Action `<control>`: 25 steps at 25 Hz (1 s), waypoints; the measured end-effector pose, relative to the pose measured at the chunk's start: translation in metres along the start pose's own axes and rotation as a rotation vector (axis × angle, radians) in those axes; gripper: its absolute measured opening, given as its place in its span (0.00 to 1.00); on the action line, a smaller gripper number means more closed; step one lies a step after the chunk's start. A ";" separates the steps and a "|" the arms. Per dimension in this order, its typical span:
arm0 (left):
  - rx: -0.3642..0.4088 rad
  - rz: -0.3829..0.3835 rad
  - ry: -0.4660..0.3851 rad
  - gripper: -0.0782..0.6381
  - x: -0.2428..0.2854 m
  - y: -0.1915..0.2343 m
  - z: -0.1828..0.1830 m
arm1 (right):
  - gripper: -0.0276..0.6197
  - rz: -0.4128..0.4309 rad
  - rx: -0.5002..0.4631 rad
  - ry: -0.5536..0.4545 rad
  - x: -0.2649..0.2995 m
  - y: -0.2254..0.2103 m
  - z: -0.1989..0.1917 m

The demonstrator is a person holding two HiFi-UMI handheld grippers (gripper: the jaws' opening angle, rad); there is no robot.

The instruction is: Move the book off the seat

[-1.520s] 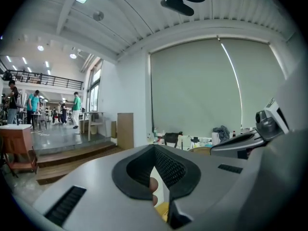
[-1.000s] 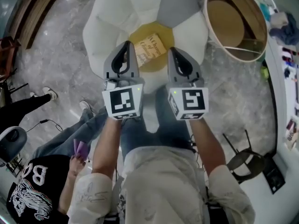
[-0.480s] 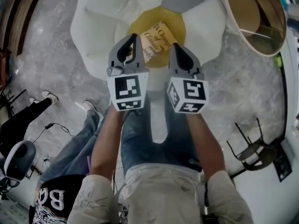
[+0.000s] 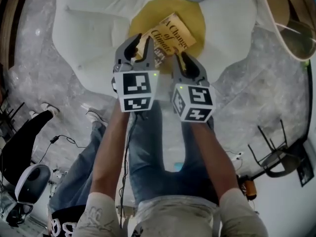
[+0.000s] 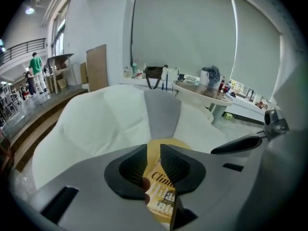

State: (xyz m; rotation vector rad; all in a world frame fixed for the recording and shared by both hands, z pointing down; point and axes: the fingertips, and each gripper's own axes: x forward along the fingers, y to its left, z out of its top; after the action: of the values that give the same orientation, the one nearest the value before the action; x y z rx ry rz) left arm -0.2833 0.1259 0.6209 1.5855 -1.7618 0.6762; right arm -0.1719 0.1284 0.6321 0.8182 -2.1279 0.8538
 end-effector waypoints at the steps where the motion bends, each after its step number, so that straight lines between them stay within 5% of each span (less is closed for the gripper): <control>1: 0.005 -0.009 0.018 0.24 0.009 0.000 -0.009 | 0.18 -0.010 0.011 0.013 0.007 -0.005 -0.009; 11: 0.021 -0.114 0.191 0.38 0.086 -0.008 -0.100 | 0.34 -0.097 0.153 0.101 0.068 -0.042 -0.082; 25: 0.182 -0.295 0.339 0.45 0.154 -0.003 -0.139 | 0.44 -0.280 0.609 0.179 0.111 -0.062 -0.162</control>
State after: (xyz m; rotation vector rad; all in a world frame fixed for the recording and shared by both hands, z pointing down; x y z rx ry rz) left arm -0.2684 0.1301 0.8279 1.6901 -1.2213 0.9168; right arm -0.1300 0.1827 0.8261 1.2537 -1.5536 1.3852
